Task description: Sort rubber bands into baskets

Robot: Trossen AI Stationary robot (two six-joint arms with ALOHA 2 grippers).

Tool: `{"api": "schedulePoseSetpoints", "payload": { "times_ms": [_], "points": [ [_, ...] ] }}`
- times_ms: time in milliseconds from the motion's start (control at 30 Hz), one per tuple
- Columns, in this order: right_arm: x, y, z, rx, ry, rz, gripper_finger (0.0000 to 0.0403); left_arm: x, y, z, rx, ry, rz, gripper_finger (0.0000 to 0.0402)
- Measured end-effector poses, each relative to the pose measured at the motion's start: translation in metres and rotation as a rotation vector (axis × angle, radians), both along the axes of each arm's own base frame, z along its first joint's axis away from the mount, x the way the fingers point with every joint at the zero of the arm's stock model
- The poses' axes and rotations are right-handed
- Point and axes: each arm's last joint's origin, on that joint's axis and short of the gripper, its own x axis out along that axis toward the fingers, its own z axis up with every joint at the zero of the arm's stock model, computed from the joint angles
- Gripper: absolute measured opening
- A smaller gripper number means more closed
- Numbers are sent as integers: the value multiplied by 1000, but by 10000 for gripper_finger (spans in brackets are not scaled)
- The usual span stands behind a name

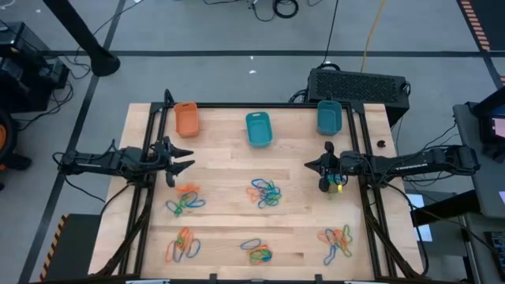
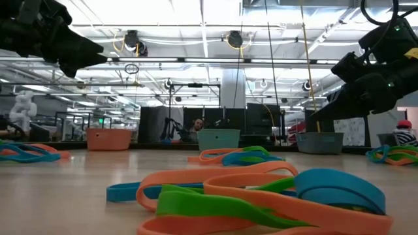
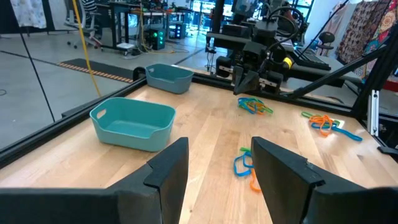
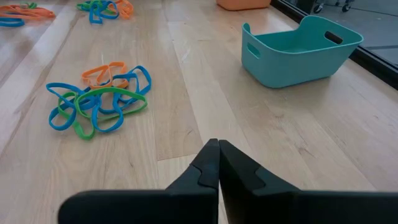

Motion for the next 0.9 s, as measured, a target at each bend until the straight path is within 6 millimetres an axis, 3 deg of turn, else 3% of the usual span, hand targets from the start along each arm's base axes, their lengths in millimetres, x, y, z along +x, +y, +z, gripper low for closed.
{"api": "schedulePoseSetpoints", "payload": {
  "times_ms": [733,900],
  "points": [
    [0,0,0,0,-1,-1,0,0,0,2,-2,-18,0,183],
    [0,0,1,92,-30,-38,0,0,0,3,-5,-27,-1,183]
  ]
}}
